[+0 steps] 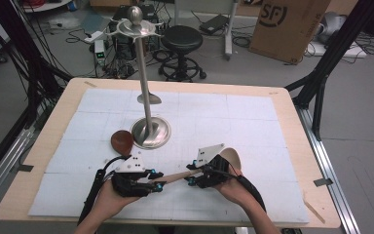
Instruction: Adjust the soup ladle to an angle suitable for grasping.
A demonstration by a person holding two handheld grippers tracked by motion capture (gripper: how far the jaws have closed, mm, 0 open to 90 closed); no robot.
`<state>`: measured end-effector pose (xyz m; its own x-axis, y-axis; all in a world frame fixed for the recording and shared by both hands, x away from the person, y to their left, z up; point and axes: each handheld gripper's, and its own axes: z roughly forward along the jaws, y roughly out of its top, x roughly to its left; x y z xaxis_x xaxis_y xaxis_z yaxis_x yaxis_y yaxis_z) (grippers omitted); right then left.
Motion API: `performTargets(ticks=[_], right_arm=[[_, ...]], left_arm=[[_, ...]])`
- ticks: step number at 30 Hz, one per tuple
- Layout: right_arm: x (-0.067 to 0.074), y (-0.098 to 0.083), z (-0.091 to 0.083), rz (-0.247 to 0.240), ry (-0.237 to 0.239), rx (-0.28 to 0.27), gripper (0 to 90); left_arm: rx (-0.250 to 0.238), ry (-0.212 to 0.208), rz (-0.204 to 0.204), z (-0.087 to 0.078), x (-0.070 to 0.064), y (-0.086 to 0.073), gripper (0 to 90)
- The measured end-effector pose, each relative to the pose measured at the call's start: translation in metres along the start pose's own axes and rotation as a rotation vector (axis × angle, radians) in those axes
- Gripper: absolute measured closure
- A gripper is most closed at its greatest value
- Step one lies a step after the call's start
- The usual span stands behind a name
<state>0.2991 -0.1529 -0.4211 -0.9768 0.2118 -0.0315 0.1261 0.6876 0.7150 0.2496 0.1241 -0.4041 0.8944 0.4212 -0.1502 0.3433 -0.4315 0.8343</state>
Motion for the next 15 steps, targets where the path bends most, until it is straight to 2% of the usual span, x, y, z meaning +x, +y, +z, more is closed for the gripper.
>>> performTargets(ticks=[5,15], right_arm=[[0.0,0.003,-0.002,0.005,0.038,0.007,64.8],[0.002,0.004,-0.004,0.026,0.098,0.001,73.0]], left_arm=[[-0.001,0.034,-0.014,-0.003,0.005,0.0,63.0],[-0.015,0.073,-0.047,-0.009,0.014,-0.002,53.7]])
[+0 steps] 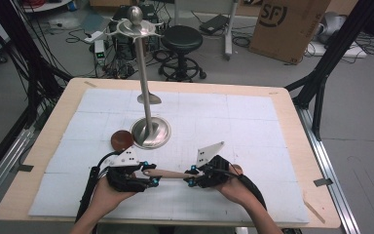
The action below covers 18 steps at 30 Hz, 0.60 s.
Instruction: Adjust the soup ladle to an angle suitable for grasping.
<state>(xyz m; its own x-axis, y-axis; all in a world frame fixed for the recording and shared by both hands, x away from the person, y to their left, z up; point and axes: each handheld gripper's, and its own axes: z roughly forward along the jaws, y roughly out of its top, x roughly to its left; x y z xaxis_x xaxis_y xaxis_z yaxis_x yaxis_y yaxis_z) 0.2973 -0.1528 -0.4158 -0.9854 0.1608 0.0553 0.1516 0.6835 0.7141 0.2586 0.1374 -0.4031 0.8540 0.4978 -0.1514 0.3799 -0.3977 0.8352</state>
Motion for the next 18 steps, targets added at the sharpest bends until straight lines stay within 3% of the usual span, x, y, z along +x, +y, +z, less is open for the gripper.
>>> performTargets(ticks=[7,18], right_arm=[[0.0,0.0,-0.003,0.022,0.022,-0.013,76.5],[-0.009,0.003,-0.024,0.159,0.016,-0.124,76.5]], left_arm=[[-0.007,0.031,-0.024,-0.004,0.007,-0.002,50.2],[-0.008,0.037,-0.037,-0.004,0.008,-0.003,47.9]])
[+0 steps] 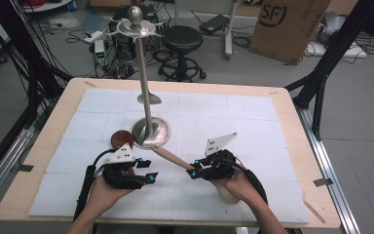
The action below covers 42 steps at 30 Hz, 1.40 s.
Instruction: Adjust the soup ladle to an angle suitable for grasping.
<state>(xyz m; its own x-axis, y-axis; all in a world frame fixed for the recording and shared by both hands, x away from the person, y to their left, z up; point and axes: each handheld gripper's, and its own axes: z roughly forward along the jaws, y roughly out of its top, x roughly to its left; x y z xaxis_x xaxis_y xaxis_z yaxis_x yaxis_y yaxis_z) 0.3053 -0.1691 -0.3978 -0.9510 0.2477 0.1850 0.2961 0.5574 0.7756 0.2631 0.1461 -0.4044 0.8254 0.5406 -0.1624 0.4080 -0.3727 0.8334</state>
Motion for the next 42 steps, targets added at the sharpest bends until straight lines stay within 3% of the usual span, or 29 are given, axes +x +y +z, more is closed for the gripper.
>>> performTargets(ticks=[7,11,22,37,42], right_arm=[[-0.005,0.011,-0.01,0.051,0.005,-0.083,76.5],[-0.007,0.016,-0.015,0.091,0.006,-0.16,76.5],[-0.006,0.03,-0.02,0.118,0.026,-0.294,76.3],[-0.003,0.04,-0.023,0.114,0.017,-0.379,75.8],[-0.003,0.041,-0.018,0.12,0.012,-0.381,75.8]], left_arm=[[-0.004,-0.001,0.002,0.0,0.0,0.0,47.8],[-0.002,-0.003,0.005,-0.001,0.0,0.0,47.7],[-0.004,-0.003,0.01,0.0,-0.001,0.0,47.5],[-0.002,-0.009,0.018,0.0,-0.001,0.0,47.3],[-0.001,-0.007,0.02,0.0,-0.002,0.0,47.3]])
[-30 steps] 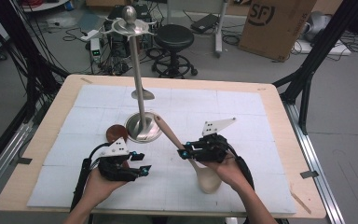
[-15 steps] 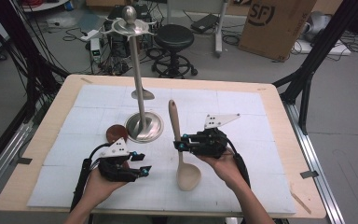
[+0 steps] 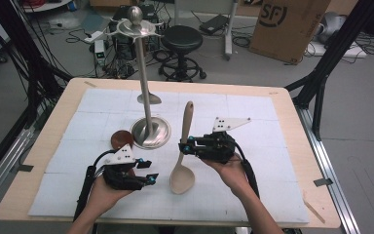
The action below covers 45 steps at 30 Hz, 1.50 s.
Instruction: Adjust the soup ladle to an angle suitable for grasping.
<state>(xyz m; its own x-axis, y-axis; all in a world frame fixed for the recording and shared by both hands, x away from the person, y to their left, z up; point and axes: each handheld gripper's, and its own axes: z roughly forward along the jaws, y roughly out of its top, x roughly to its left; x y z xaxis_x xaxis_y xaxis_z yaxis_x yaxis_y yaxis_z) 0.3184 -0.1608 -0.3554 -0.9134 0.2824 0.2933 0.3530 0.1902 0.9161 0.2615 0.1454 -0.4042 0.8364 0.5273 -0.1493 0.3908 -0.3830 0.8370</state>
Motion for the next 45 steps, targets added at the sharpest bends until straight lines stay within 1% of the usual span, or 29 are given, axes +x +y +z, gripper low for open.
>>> performTargets(ticks=[3,6,9,10,13,15,16,17,21,22,24,28,30,33,34,37,39,40,43,44,45], right_arm=[[0.002,0.002,0.002,-0.005,-0.002,-0.012,75.9],[0.003,0.003,0.005,-0.009,-0.005,-0.004,75.9],[0.002,0.0,0.01,-0.001,-0.002,0.016,75.7],[0.003,0.0,0.012,0.002,0.0,0.008,75.6],[0.007,0.001,0.018,0.003,0.002,-0.002,75.8],[0.009,0.002,0.022,-0.011,0.005,-0.003,75.8],[0.011,0.003,0.025,-0.01,0.009,-0.003,75.8],[0.012,0.003,0.027,-0.016,0.011,-0.002,75.8],[0.015,0.004,0.034,-0.011,0.013,-0.001,75.8],[0.016,0.004,0.035,-0.01,0.018,-0.001,75.8],[0.019,0.004,0.039,-0.008,0.026,0.0,75.7],[0.022,0.003,0.045,-0.02,0.028,0.004,75.7],[0.024,0.003,0.048,-0.02,0.035,0.004,75.7],[0.027,0.003,0.052,-0.021,0.043,-0.001,75.6],[0.029,0.003,0.053,-0.02,0.046,-0.002,75.6],[0.032,0.003,0.056,-0.021,0.057,-0.004,75.4],[0.034,0.002,0.058,-0.026,0.068,0.002,75.3],[0.035,0.002,0.059,-0.026,0.069,0.004,75.3],[0.035,0.002,0.059,-0.028,0.075,0.001,75.3],[0.034,0.002,0.058,-0.026,0.08,0.003,75.0],[0.033,0.003,0.058,-0.026,0.086,0.0,74.5]], left_arm=[[-0.003,0.0,0.001,0.0,0.0,0.0,47.3],[-0.006,0.0,0.002,0.0,0.0,0.0,47.2],[-0.01,0.001,0.004,0.0,0.0,0.0,47.1],[-0.012,0.0,0.004,-0.001,-0.001,0.0,47.2],[-0.011,-0.003,0.006,0.0,-0.001,0.001,47.1],[-0.01,-0.004,0.012,0.001,-0.002,0.001,46.8],[-0.01,-0.004,0.013,0.001,-0.003,0.001,46.6],[-0.013,-0.005,0.017,0.001,-0.003,0.002,46.4],[-0.023,-0.008,0.019,0.002,-0.005,0.003,46.3],[-0.021,-0.005,0.027,0.002,-0.006,0.003,46.3],[-0.029,-0.008,0.028,0.002,-0.007,0.004,46.4],[-0.042,-0.002,0.032,0.001,-0.008,0.005,47.6],[-0.046,0.0,0.034,0.001,-0.008,0.005,49.6],[-0.053,-0.002,0.037,0.0,-0.008,0.005,56.0],[-0.054,-0.011,0.035,-0.001,-0.007,0.006,58.3],[-0.069,-0.015,0.026,-0.001,-0.008,0.006,68.4],[-0.075,-0.02,0.034,-0.003,-0.007,0.006,74.2],[-0.075,-0.027,0.037,-0.004,-0.007,0.005,75.7],[-0.077,-0.039,0.056,-0.004,-0.009,0.006,77.6],[-0.074,-0.045,0.069,-0.005,-0.01,0.006,78.4],[-0.081,-0.054,0.072,-0.005,-0.011,0.006,79.4]])
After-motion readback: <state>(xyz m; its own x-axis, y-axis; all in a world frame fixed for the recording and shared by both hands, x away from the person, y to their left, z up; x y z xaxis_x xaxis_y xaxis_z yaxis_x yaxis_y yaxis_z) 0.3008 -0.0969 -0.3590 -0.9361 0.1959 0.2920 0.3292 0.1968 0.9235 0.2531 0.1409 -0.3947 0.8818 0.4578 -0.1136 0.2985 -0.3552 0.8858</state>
